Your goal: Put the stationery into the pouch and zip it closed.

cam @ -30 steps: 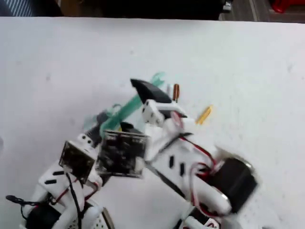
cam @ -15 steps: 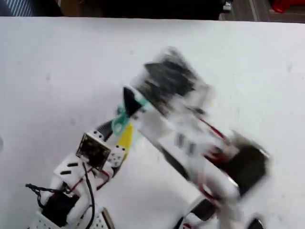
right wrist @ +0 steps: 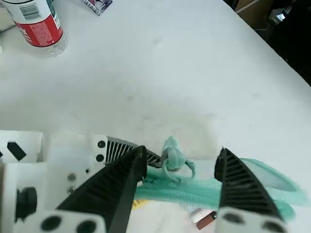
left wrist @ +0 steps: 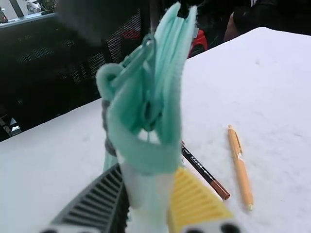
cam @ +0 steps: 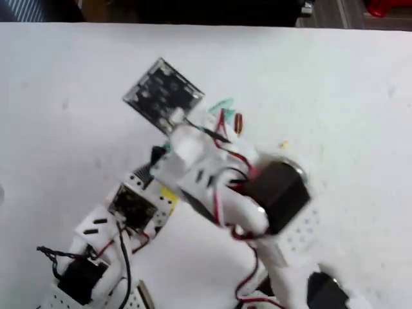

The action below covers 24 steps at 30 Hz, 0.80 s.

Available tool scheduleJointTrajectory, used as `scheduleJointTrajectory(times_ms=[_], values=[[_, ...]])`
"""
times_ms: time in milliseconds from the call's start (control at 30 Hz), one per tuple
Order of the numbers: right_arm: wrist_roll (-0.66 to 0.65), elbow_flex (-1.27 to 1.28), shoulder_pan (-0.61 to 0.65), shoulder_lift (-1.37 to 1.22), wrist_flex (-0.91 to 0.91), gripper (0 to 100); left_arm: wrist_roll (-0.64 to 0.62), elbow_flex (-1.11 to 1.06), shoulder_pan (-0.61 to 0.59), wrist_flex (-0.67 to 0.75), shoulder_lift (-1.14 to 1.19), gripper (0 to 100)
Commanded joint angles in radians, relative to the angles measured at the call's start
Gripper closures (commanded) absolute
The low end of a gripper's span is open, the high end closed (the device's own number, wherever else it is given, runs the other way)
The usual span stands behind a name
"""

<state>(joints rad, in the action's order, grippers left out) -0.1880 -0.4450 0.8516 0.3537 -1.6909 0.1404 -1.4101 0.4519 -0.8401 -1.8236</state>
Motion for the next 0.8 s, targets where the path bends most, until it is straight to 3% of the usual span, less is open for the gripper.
scheduleJointTrajectory(times_ms=[0,167,333,467,500,767], values=[[0.049,-0.069,0.005,-0.077,-0.030,73.7,0.017,0.002,-0.010,0.028,-0.002,98],[0.041,0.021,-0.021,-0.114,-0.036,75.9,0.018,0.000,-0.013,0.028,-0.002,98],[-0.081,0.190,0.001,-0.068,-0.036,81.8,0.018,0.000,-0.013,0.031,-0.002,98],[-0.153,0.269,-0.001,-0.024,-0.036,95.4,0.018,0.000,-0.013,0.031,-0.002,98],[-0.166,0.269,-0.002,-0.015,-0.036,99.5,0.018,0.000,-0.013,0.031,-0.002,98],[-0.158,0.031,-0.099,0.002,-0.033,98.1,0.018,0.000,-0.012,0.032,-0.002,98]])
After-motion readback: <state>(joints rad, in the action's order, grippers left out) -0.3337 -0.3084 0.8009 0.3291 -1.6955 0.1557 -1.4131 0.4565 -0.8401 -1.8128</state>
